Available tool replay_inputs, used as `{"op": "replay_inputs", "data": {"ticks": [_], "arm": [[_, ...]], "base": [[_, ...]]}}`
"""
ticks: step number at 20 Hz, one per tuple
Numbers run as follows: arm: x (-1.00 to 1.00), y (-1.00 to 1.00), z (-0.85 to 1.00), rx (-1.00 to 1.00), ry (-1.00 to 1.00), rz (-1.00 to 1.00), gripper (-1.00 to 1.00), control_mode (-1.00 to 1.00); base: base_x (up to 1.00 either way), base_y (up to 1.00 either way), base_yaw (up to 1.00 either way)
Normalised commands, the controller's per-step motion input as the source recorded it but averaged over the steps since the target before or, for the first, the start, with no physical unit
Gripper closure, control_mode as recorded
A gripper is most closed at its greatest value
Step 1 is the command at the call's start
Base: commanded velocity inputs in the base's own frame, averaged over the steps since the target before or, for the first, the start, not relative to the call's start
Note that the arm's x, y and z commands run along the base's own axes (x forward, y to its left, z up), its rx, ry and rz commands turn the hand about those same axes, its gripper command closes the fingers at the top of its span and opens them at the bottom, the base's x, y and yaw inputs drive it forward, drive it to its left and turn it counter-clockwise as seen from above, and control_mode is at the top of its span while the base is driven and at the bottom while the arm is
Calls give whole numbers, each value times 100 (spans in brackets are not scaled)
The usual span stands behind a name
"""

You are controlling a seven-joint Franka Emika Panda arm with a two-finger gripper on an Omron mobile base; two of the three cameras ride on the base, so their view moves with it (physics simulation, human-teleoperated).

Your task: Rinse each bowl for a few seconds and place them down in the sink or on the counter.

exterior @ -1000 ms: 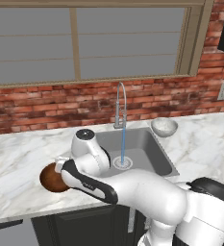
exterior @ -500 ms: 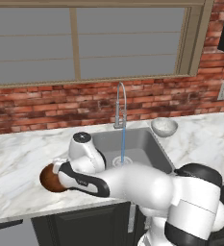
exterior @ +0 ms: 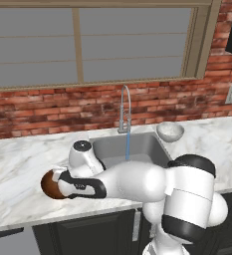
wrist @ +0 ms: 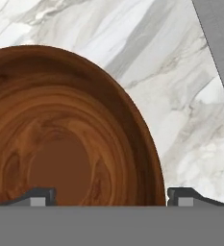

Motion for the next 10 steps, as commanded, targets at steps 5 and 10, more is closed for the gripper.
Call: {"op": "replay_inputs", "data": {"ticks": [5, 10], "arm": [[4, 8, -14, 1, 0, 0, 100, -100], [-8, 4, 5, -2, -3, -7, 100, -100]], "base": [[0, 0, 0], [0, 0, 0]]}}
